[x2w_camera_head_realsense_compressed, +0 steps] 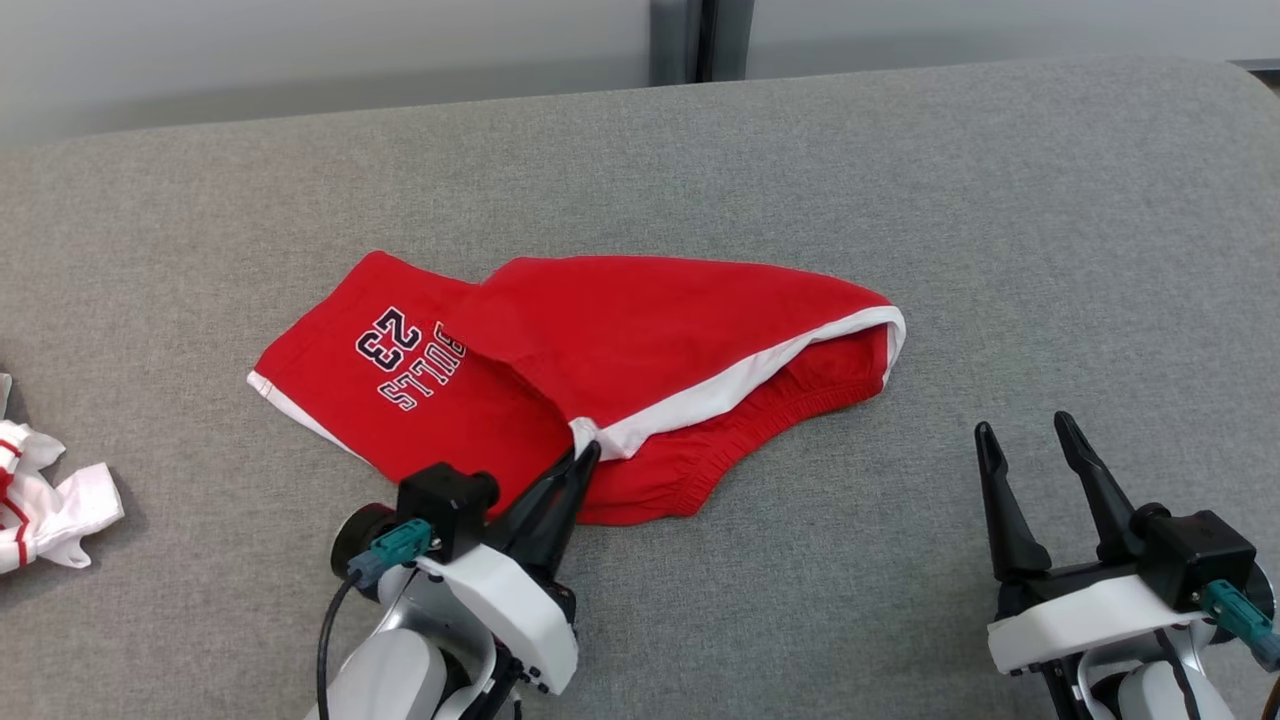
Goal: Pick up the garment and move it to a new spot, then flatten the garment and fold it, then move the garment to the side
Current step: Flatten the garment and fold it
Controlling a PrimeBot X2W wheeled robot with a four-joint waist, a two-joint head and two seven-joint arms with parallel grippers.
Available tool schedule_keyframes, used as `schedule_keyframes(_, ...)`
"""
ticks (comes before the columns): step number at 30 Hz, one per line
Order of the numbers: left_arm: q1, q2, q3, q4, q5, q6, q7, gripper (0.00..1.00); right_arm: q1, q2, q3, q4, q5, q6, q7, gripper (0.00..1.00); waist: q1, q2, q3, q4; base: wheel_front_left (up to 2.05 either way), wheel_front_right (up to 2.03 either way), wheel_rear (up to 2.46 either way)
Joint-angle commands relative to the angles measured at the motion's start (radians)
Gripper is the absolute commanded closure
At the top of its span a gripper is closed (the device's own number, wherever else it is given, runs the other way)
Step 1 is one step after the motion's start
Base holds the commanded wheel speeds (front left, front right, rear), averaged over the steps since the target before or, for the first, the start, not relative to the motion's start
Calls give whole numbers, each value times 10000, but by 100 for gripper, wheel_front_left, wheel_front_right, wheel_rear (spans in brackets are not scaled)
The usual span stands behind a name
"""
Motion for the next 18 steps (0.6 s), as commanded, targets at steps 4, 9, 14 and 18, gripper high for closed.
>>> schedule_keyframes(4, -304, 80, -582, -1114, 307, -272, -336, 100, -78, 23, -101, 102, 30, 23, -89, 0, 0, 0, -80, 84, 0, 0, 0)
schedule_keyframes(9, -317, 128, -601, -1913, 354, -189, -399, 100, -72, 42, -124, 79, 77, 21, -88, 0, 0, 0, -134, 172, 0, 0, 0)
schedule_keyframes(14, 104, 467, -35, -2552, 176, 304, -324, 100, -47, 56, -131, 38, 110, 23, -89, 0, 0, 0, -142, 314, 0, 0, 0)
schedule_keyframes(18, 564, 895, 713, -2766, -111, 754, -369, 100, -36, 58, -165, 24, 81, 21, -90, 0, 0, 0, -117, 453, 0, 0, 0)
